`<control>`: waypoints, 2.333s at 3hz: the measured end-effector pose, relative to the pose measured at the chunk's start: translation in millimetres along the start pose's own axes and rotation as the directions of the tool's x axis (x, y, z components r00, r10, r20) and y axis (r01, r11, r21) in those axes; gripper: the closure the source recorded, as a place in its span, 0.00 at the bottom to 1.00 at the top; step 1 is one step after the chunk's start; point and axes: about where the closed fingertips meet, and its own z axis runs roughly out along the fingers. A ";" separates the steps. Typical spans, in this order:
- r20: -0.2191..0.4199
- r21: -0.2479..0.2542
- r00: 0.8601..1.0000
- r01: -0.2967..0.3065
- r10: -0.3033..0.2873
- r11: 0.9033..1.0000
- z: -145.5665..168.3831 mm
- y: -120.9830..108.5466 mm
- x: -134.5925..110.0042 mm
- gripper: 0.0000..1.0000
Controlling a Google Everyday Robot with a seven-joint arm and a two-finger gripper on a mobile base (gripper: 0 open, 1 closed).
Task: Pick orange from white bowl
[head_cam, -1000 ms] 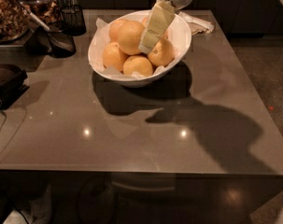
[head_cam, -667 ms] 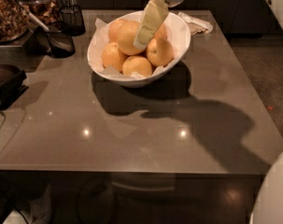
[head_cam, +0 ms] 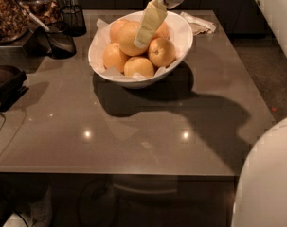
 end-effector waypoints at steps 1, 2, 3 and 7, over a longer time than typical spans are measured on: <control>-0.004 -0.008 1.000 -0.009 0.009 1.000 7.8 -6.2 1.6 0.20; -0.011 -0.021 1.000 -0.009 0.009 1.000 16.6 -10.6 0.3 0.20; -0.019 -0.043 1.000 0.011 -0.012 0.999 27.4 -11.3 -6.9 0.21; -0.057 -0.100 0.997 0.053 -0.059 0.994 63.5 1.6 -21.6 0.29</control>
Offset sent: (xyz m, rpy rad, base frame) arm 0.0189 0.0002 -0.0154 -0.0170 0.0517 0.0046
